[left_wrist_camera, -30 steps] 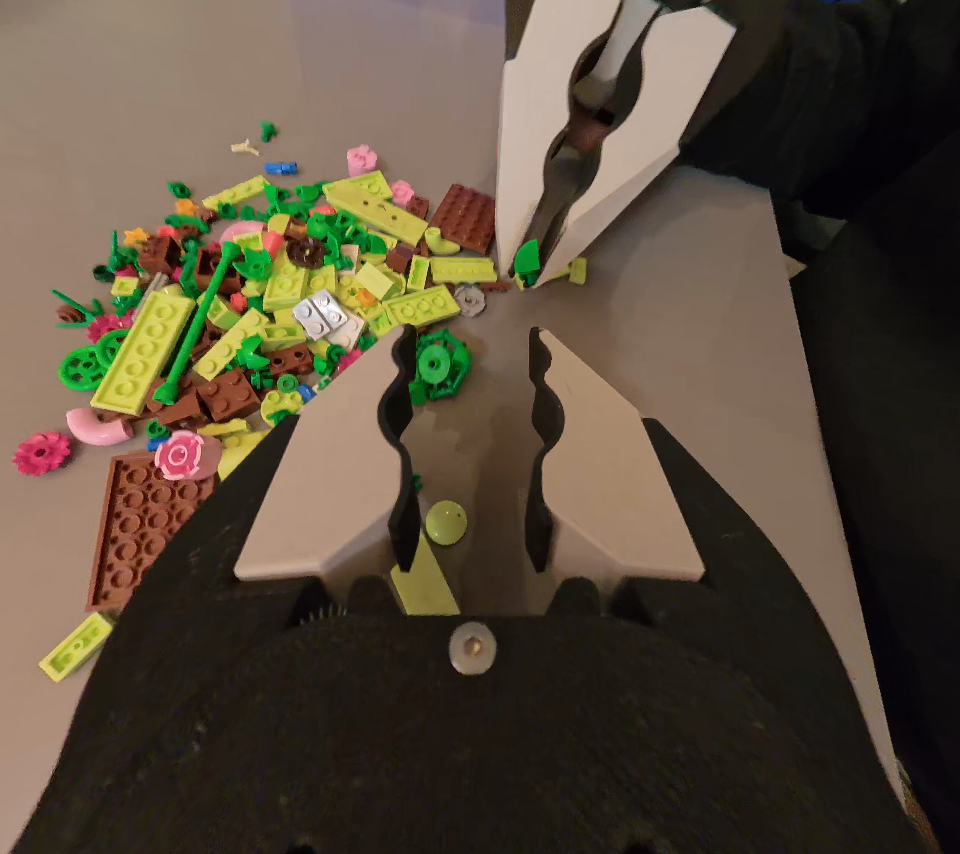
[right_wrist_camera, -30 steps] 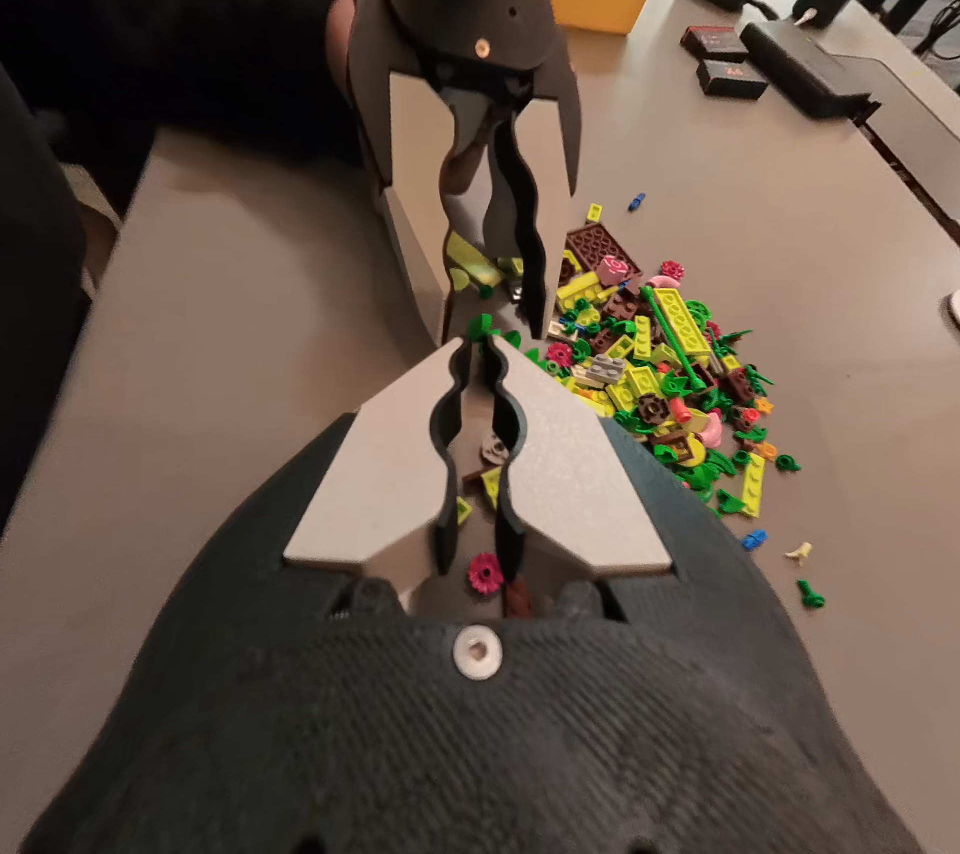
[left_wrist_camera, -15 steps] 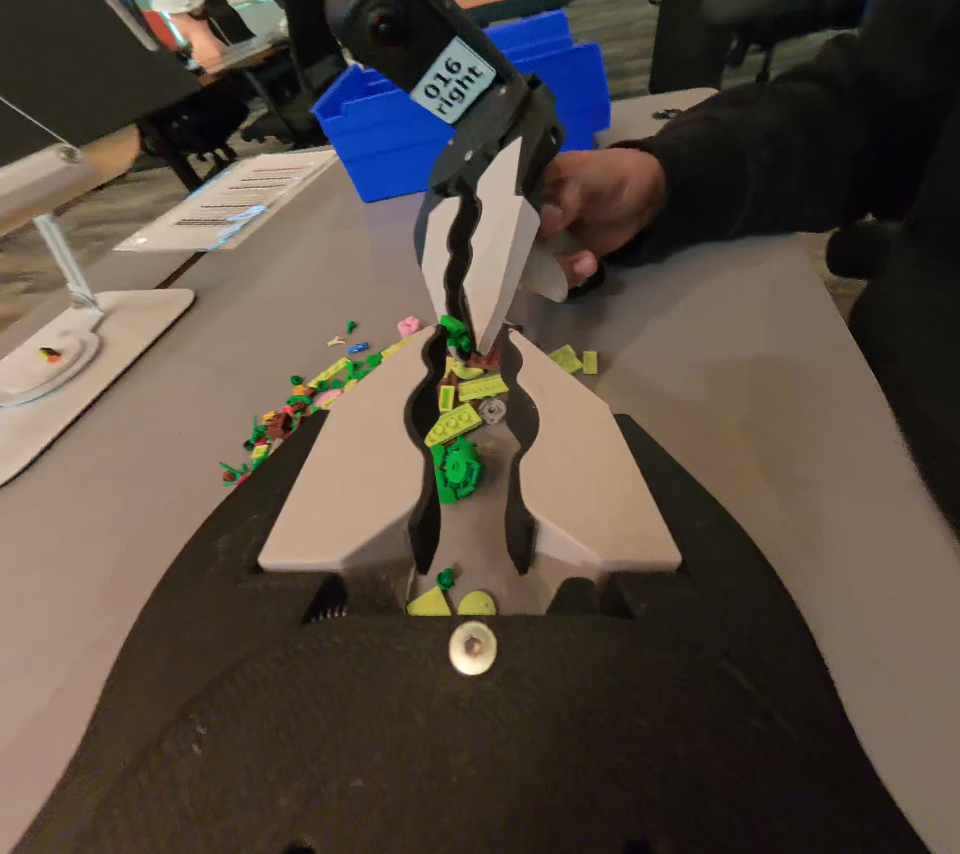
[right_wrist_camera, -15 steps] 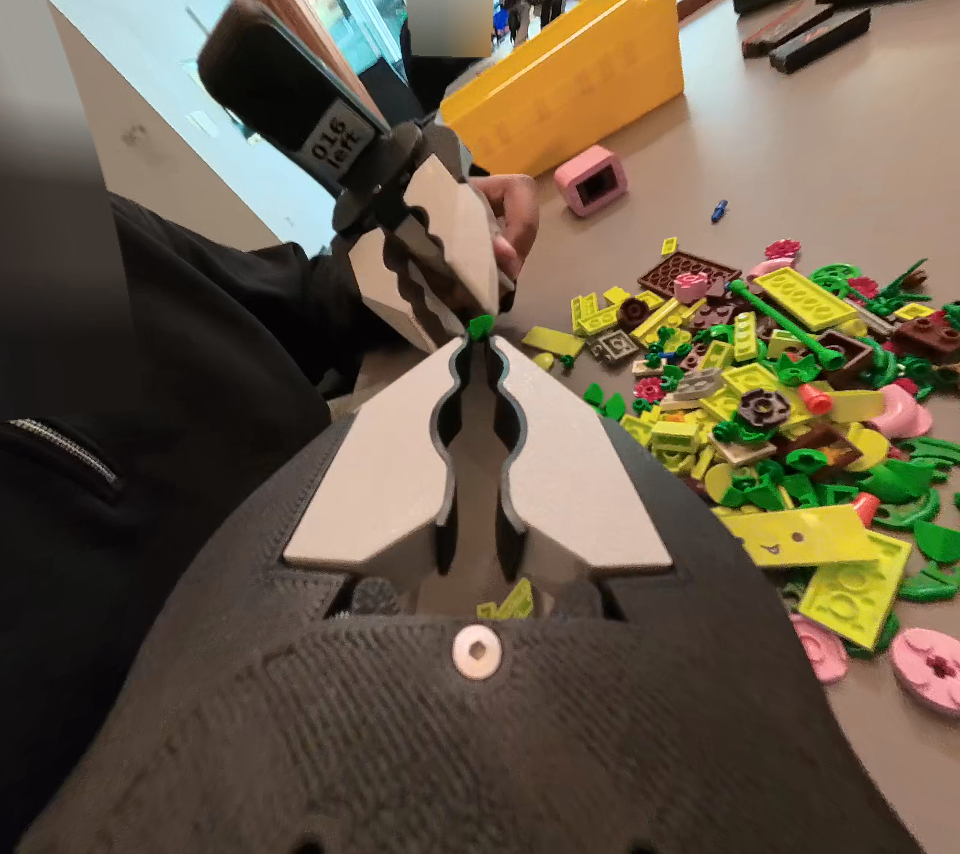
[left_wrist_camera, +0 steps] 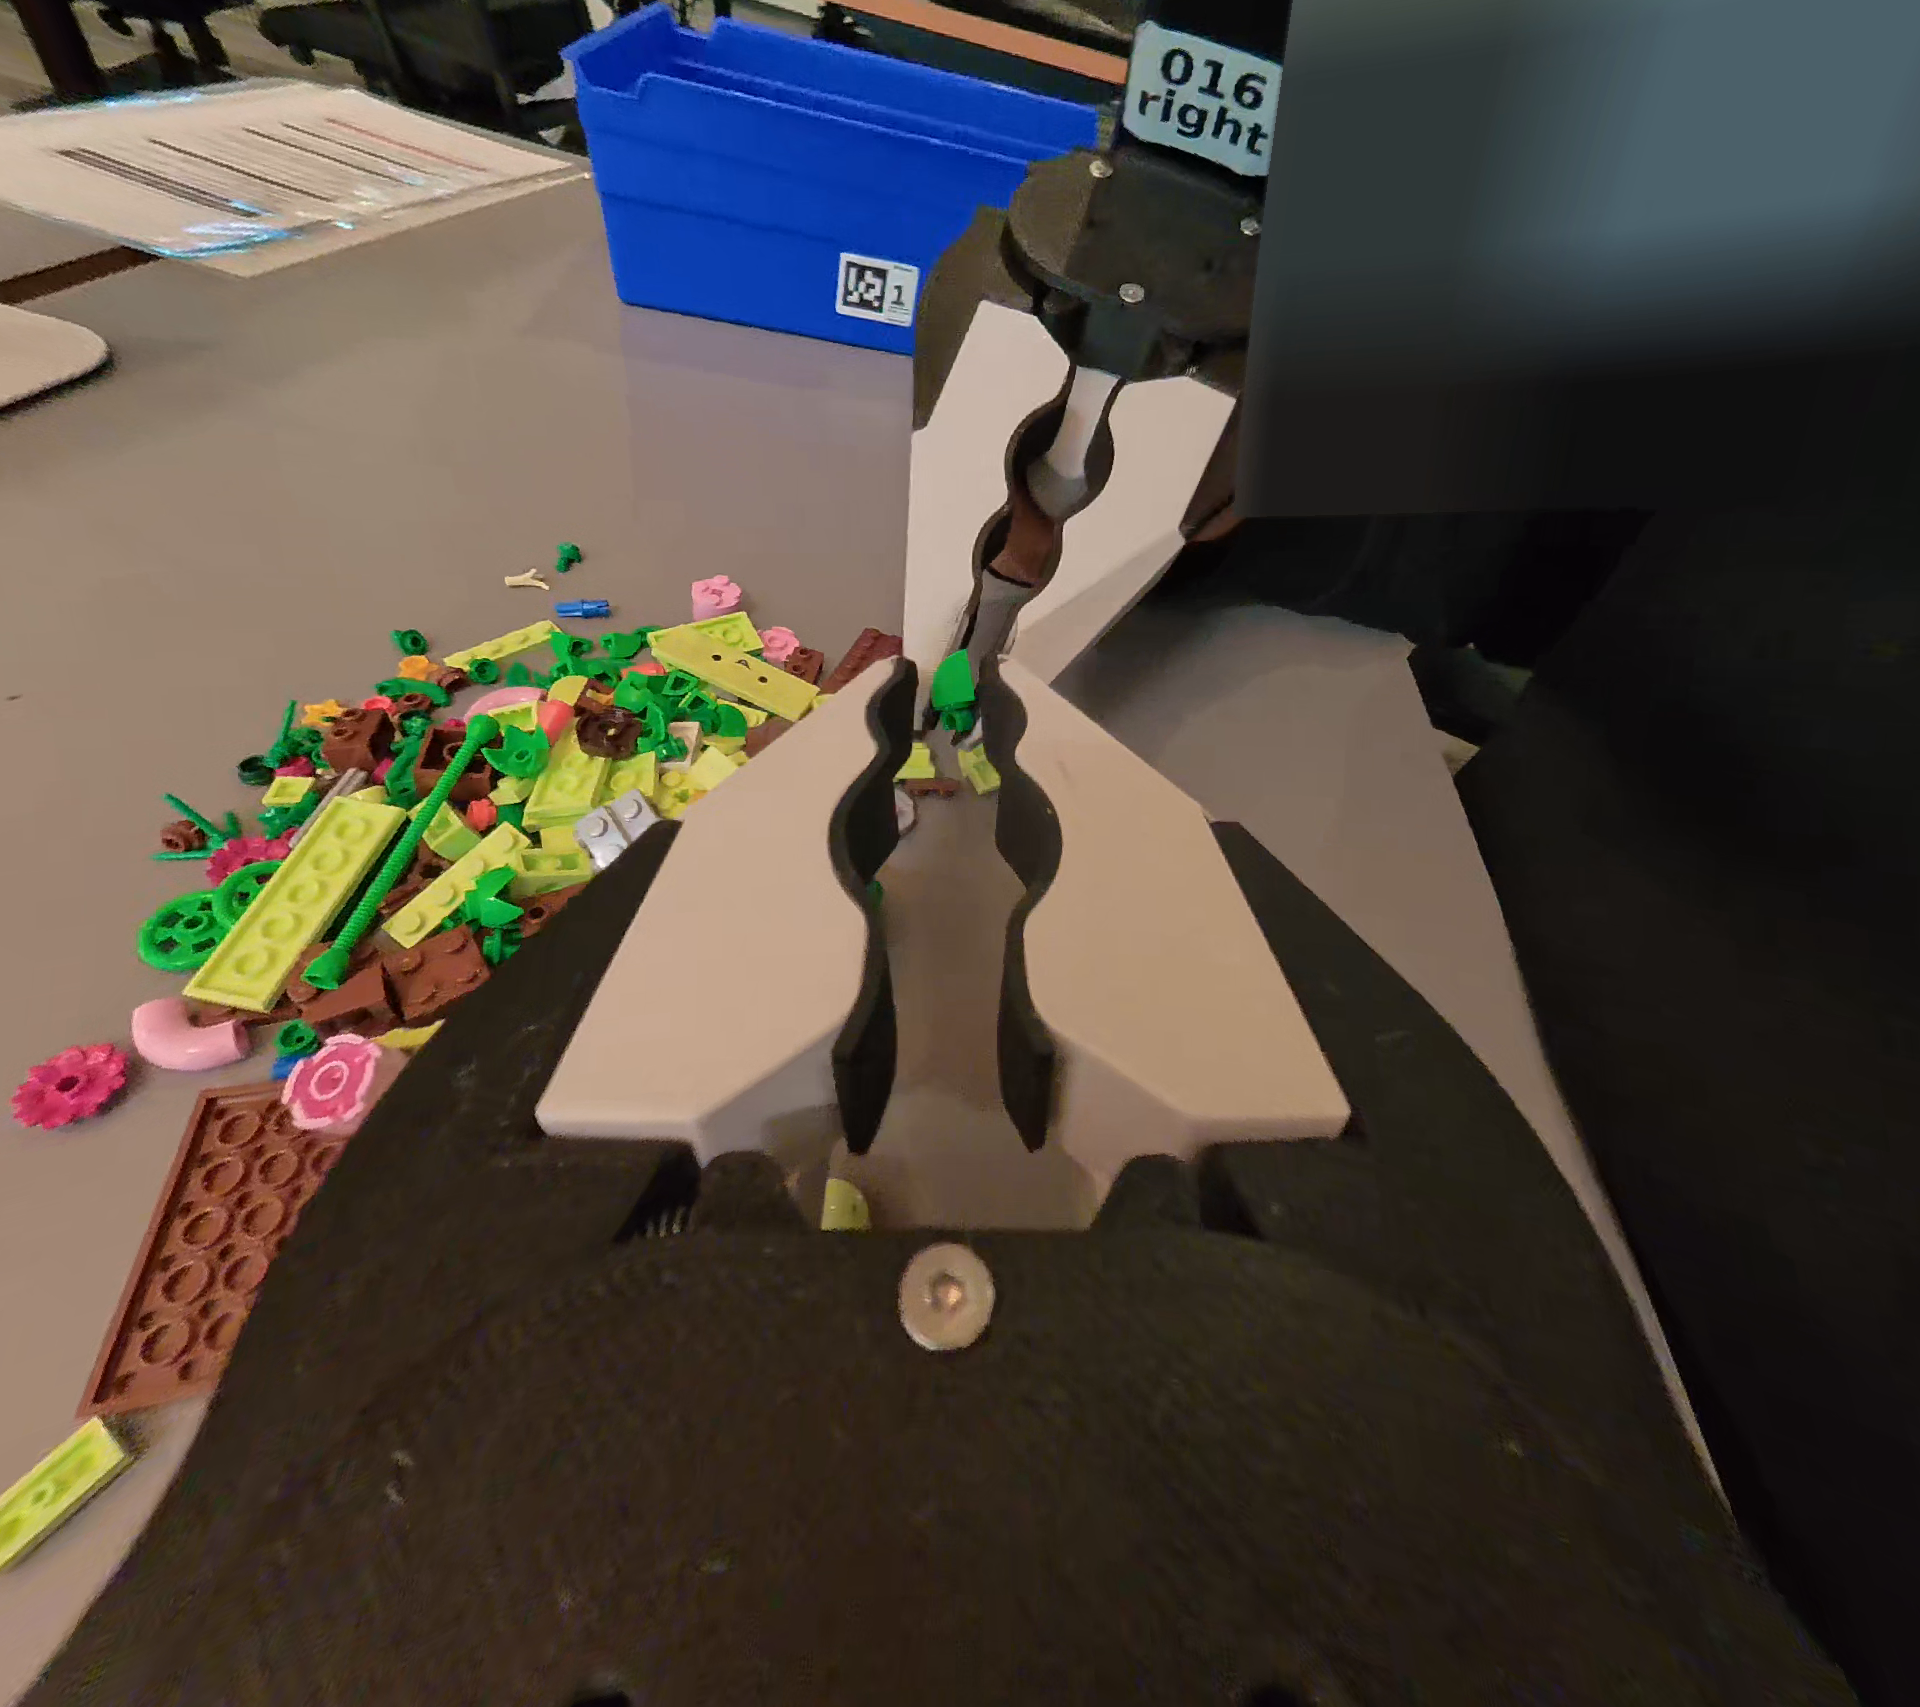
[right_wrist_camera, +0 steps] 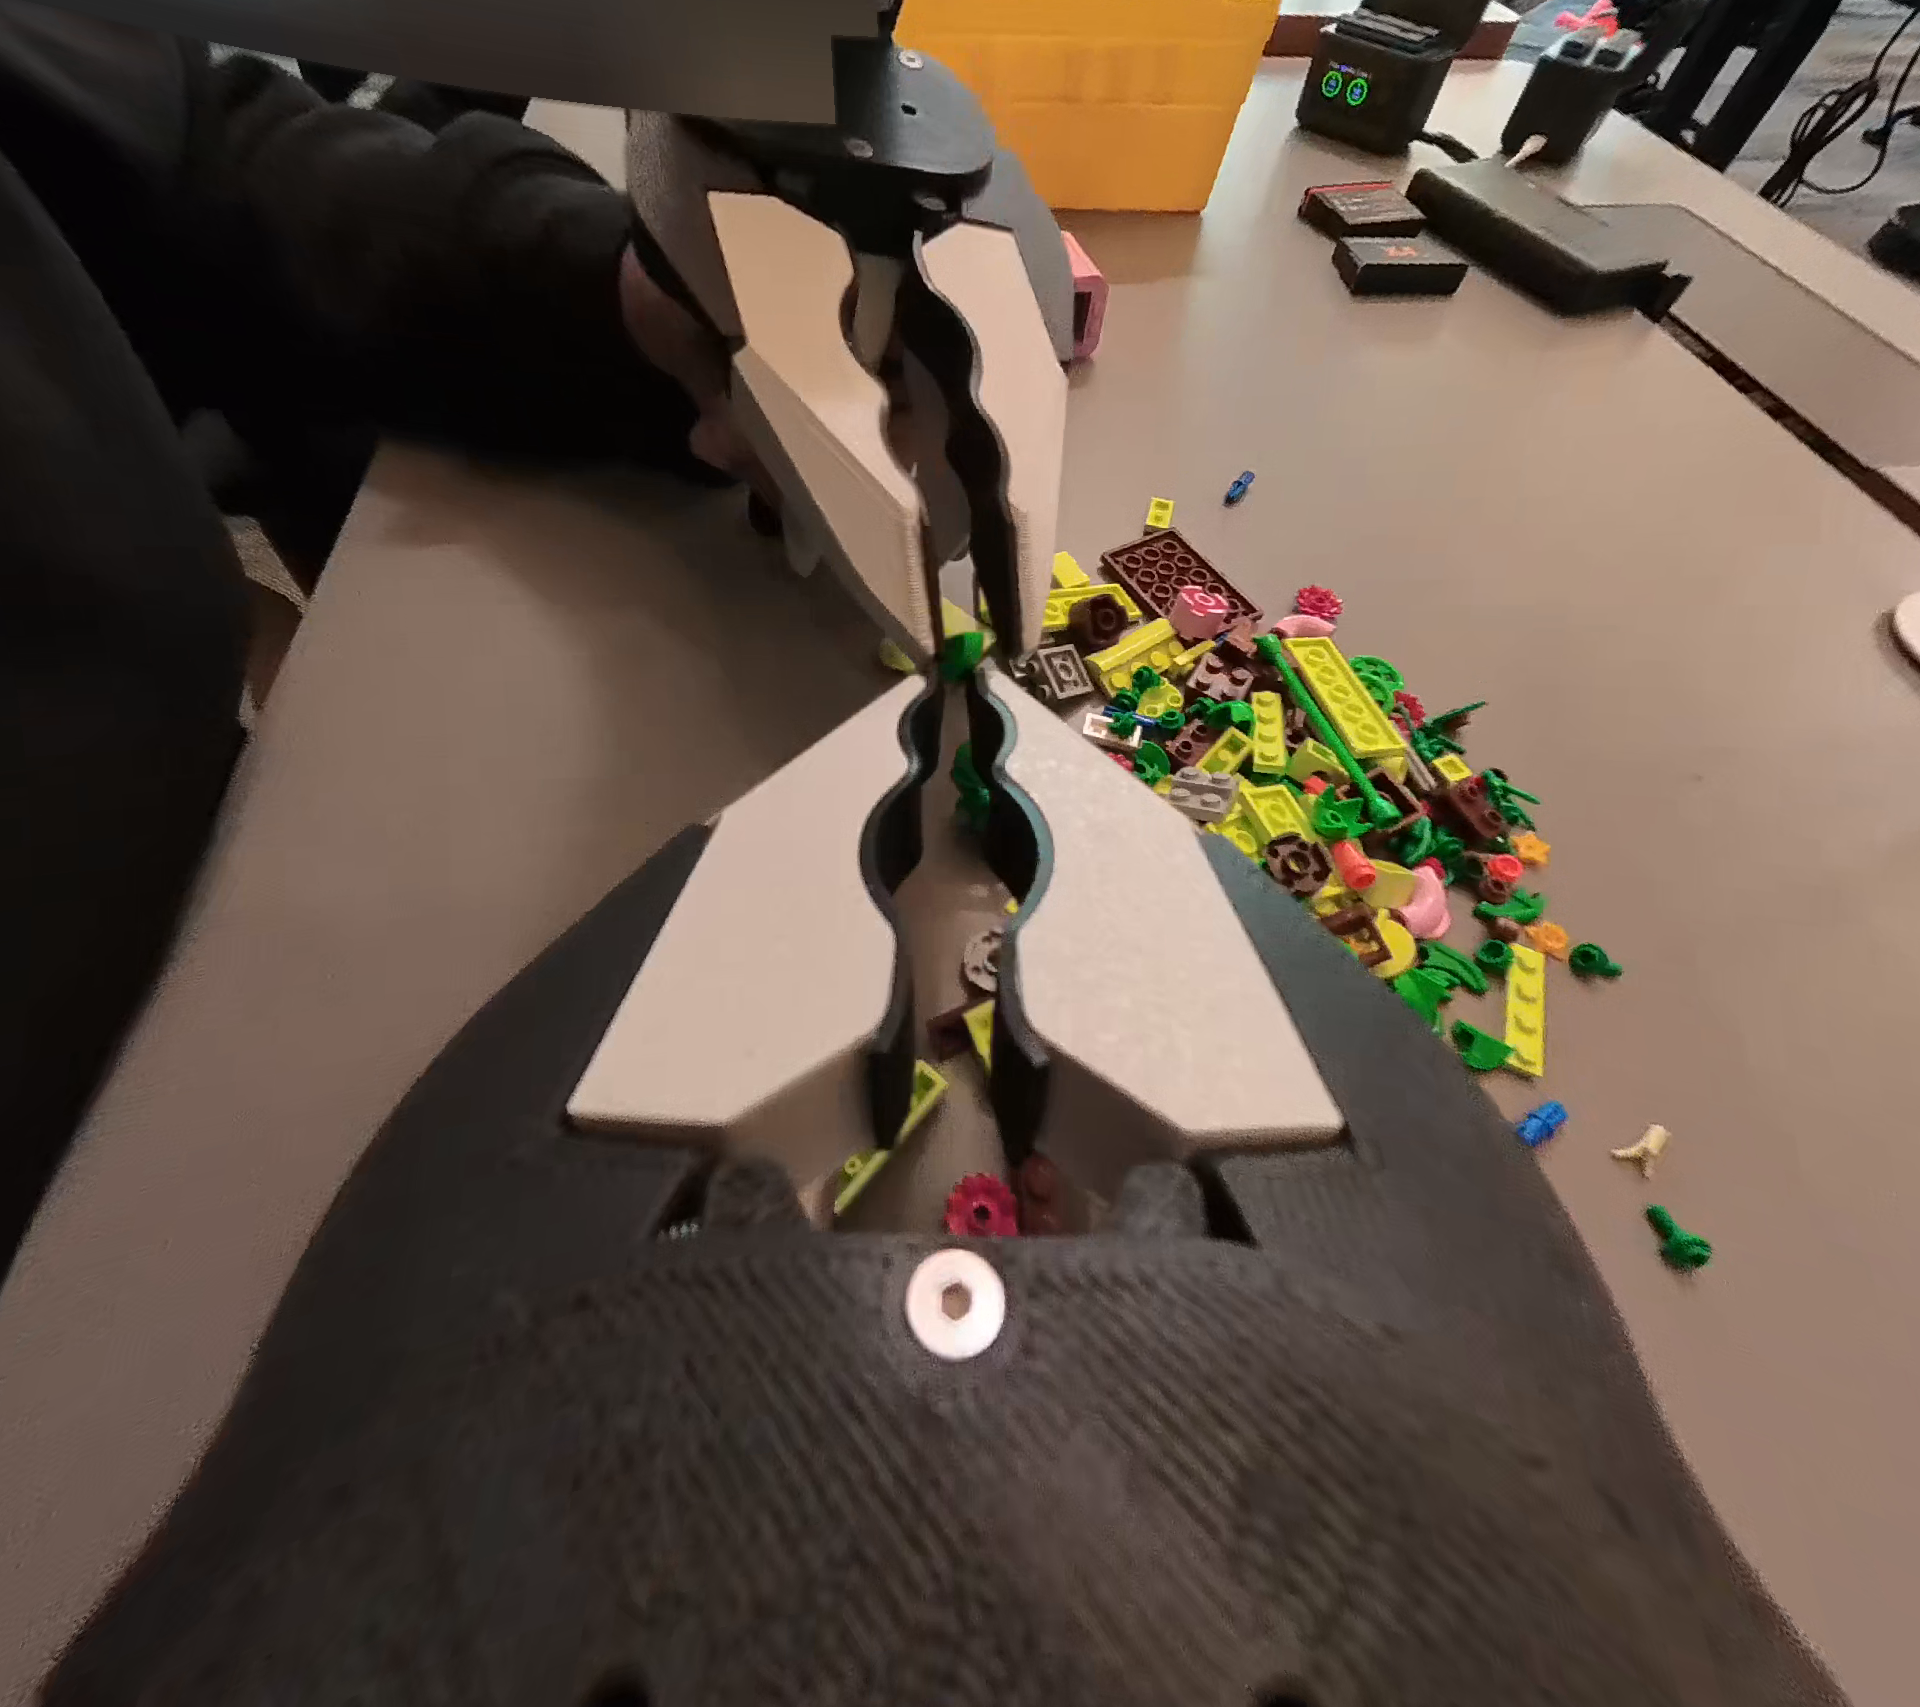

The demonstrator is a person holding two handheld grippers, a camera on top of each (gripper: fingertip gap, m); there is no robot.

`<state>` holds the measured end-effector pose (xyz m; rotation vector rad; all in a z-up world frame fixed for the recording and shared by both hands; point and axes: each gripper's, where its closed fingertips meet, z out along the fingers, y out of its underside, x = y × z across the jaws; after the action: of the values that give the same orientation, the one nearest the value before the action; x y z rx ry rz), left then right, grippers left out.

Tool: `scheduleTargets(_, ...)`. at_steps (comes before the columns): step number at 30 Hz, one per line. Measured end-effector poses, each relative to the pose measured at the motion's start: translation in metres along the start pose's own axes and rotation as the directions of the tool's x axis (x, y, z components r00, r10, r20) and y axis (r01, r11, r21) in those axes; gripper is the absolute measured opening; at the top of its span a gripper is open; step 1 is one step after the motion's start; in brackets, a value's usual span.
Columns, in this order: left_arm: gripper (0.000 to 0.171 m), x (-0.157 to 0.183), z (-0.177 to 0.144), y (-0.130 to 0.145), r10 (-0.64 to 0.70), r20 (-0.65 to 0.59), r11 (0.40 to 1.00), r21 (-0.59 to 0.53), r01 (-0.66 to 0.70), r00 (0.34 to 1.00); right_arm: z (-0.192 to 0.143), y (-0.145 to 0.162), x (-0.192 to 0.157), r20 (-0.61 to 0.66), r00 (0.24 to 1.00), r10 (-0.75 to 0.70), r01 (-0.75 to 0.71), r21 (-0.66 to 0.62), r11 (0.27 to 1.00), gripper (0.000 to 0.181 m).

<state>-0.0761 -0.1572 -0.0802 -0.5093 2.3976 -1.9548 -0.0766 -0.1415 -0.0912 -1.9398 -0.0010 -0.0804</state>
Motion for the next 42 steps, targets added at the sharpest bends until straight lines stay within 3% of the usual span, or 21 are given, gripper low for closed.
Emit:
scheduleTargets(4,0.005,0.004,-0.001,-0.002,0.005,-0.025,1.0,0.007,-0.004,1.0,-0.001,-0.002,-0.002,0.01,1.0,-0.015,0.014,0.011,1.0,0.001)
scheduleTargets(15,0.004,0.003,-0.004,-0.009,-0.037,-0.047,0.998,0.049,0.039,0.998,-0.015,-0.021,0.003,0.131,0.975,0.177,-0.198,0.169,0.966,0.017)
scheduleTargets(21,0.004,0.008,-0.005,-0.014,-0.279,-0.211,0.95,0.079,0.301,0.937,-0.014,-0.025,-0.002,0.083,0.993,0.087,-0.101,0.178,0.979,0.015)
scheduleTargets(26,0.004,0.008,-0.006,-0.022,-0.391,-0.293,0.893,0.111,0.437,0.873,-0.012,-0.022,-0.001,0.072,0.993,0.091,-0.102,0.16,0.982,0.014)
scheduleTargets(32,0.004,0.005,-0.007,-0.021,-0.393,-0.271,0.895,0.107,0.434,0.878,-0.014,-0.023,0.003,0.046,0.995,0.088,-0.094,0.17,0.981,0.014)
scheduleTargets(42,0.009,0.004,-0.005,-0.018,-0.436,-0.281,0.874,0.093,0.477,0.855,-0.011,-0.02,0.005,-0.067,0.996,-0.05,0.059,0.129,0.99,0.008)
